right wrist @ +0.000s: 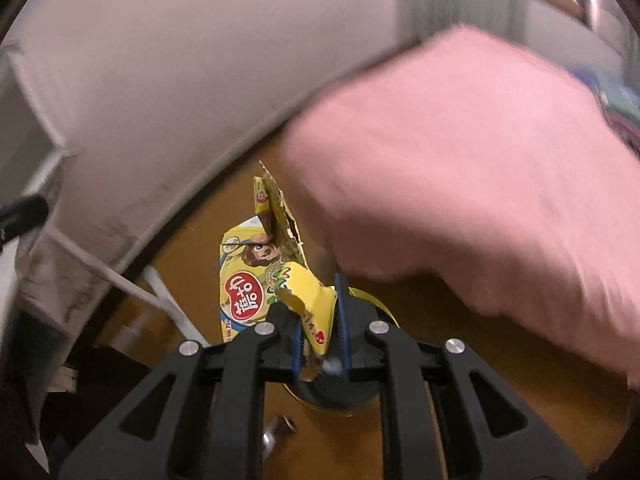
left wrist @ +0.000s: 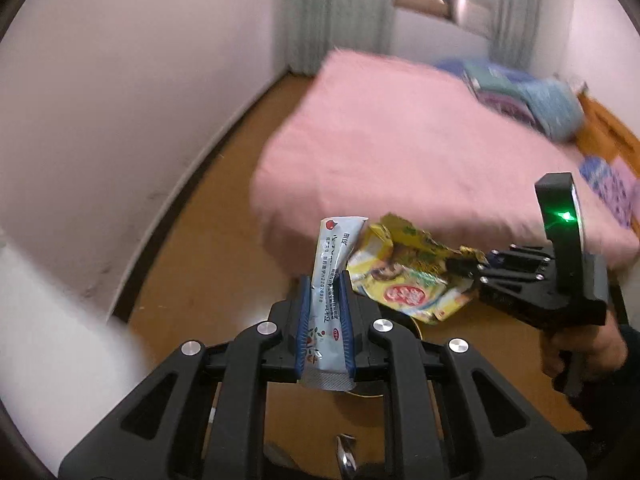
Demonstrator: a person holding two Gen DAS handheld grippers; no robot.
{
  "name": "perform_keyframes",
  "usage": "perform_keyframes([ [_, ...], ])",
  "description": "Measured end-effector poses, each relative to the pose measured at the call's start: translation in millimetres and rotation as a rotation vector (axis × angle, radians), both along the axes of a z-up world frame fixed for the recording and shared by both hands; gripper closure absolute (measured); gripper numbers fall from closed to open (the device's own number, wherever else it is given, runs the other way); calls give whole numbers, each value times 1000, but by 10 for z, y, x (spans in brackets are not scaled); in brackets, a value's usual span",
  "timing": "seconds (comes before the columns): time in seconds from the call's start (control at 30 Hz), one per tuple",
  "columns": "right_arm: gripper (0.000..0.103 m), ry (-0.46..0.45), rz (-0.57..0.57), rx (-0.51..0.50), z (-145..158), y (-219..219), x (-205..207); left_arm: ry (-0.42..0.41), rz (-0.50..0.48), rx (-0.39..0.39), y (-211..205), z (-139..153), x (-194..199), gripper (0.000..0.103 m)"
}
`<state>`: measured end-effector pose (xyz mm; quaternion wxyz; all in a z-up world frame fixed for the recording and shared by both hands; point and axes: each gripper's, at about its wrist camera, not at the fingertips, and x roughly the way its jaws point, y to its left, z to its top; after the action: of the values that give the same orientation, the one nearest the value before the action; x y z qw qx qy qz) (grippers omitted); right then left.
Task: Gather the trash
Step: 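Carry both items over the black bin and open both grippers to drop them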
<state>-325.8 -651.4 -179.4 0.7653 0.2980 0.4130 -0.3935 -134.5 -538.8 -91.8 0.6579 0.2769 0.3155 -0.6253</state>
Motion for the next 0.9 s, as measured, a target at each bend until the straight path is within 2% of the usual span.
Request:
perform_keyframes([
  [0.2,89,94,-64,166,-787,-228,-248,29,-78,202,-715,-985,-176,89],
  [0.33,89,118,-63,221,-1071,-225,-164,68,-88,305,-950,-1500,-187,90],
  [0.47,89,120,-61,248,-1230,-248,-150,92,-95,355,-1074,-1753,-232,89],
  [0.67,88,103,-66,268,-1297,-309,-156,122,-92,378,-979,-1914,-187,89],
  [0.73,77,83,-69,296,-1285,-315,-178,127,-91,379,-992,-1918,-204,89],
  [0.77,66,69,-76,297,-1259,-314,-204,133,-91,381,-1006,-1921,-205,89],
  [0.8,50,63,-81,289,-1218,-331,-205,141,-94,384,-1008,-1893,-199,89],
  [0.87,39,58,-86,250,-1107,-334,-217,142,-105,383,-1018,-1864,-225,89],
  [0.9,39,59,-88,244,-1081,-338,-217,139,-110,381,-1014,-1848,-246,89],
])
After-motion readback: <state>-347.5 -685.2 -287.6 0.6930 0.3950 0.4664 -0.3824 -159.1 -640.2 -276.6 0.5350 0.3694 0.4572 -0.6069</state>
